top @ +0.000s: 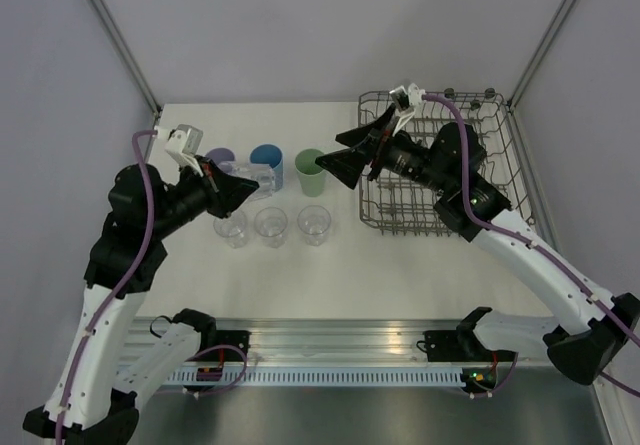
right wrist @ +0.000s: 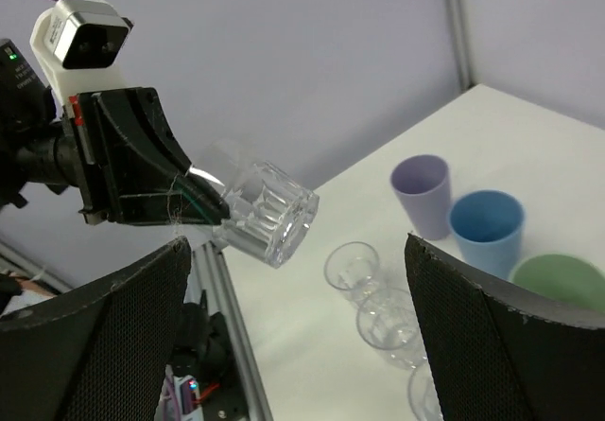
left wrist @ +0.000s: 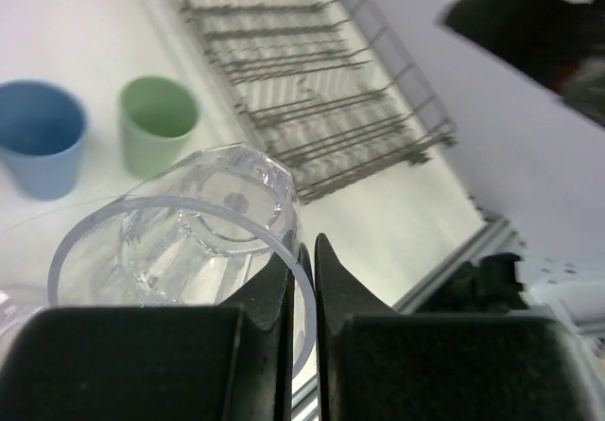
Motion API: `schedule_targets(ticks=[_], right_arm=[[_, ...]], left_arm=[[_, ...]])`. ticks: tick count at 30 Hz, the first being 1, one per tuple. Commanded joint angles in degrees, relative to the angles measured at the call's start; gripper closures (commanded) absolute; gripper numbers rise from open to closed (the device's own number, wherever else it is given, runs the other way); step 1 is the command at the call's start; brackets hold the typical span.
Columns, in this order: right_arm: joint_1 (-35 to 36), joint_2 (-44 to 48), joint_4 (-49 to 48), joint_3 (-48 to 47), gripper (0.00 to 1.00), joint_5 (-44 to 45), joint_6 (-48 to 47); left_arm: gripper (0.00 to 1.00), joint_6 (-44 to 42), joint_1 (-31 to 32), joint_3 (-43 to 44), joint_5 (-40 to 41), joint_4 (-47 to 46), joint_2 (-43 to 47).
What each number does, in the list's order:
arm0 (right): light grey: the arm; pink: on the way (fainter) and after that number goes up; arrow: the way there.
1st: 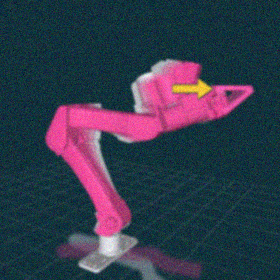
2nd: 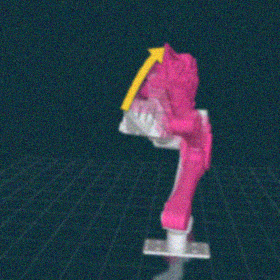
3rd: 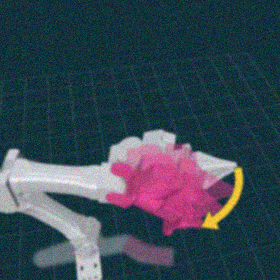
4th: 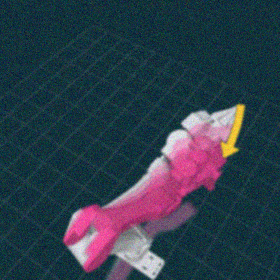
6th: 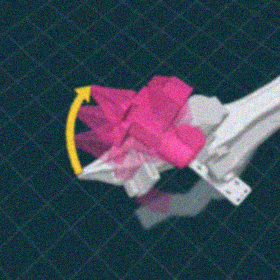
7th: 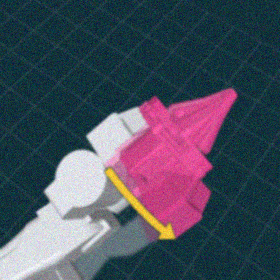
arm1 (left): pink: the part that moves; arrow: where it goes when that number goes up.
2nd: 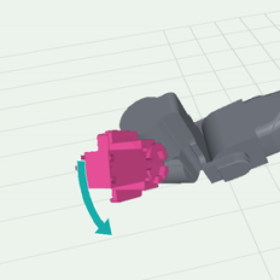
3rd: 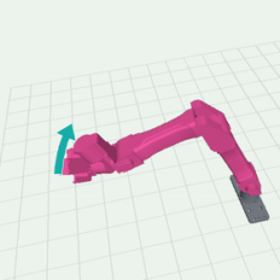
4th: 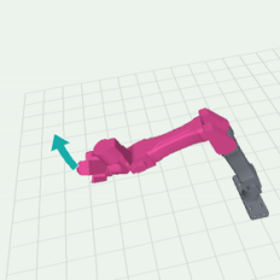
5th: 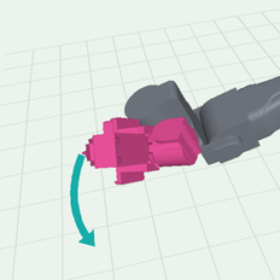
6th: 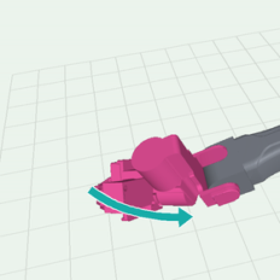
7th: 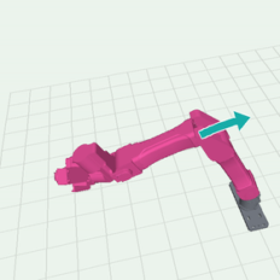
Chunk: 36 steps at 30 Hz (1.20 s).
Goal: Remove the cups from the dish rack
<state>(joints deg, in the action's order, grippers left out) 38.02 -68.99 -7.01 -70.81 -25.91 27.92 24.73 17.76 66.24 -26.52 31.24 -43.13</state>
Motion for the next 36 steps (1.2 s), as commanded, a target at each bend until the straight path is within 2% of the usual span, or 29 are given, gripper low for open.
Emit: schedule_targets(ticks=[1, 7, 10, 13, 18, 22, 36], right_arm=[[-0.75, 3.42, 8.74, -1.79, 0.02, 6.31, -7.53], [-1.72, 7.38, 13.86, 0.58, 0.02, 8.77, -11.48], [-1.98, 8.87, 15.79, 1.90, 0.02, 9.73, -13.24], [-2.25, 10.10, 17.99, 2.86, 0.02, 10.61, -15.00], [-2.34, 12.47, 20.09, 4.53, 0.02, 10.71, -16.41], [-2.42, 14.14, 21.33, 5.41, 0.02, 9.65, -16.94], [-2.16, 22.49, 23.53, 8.40, 0.02, 9.74, -18.43]], left_arm=[[0.98, -8.38, 0.00, 5.38, 14.45, 12.40, -5.28], [0.98, -10.84, 0.00, 10.14, 30.26, 23.58, -14.15], [0.98, -11.02, -0.18, 10.23, 37.30, 25.35, -15.84], [0.98, -11.02, -0.97, 9.17, 41.10, 26.32, -17.68], [0.98, -10.49, -5.79, 8.82, 41.38, 26.94, -21.37], [0.98, -10.58, -10.19, 9.08, 37.96, 26.76, -24.80], [0.98, -10.14, -20.48, 8.21, 33.56, 24.04, -34.64]])
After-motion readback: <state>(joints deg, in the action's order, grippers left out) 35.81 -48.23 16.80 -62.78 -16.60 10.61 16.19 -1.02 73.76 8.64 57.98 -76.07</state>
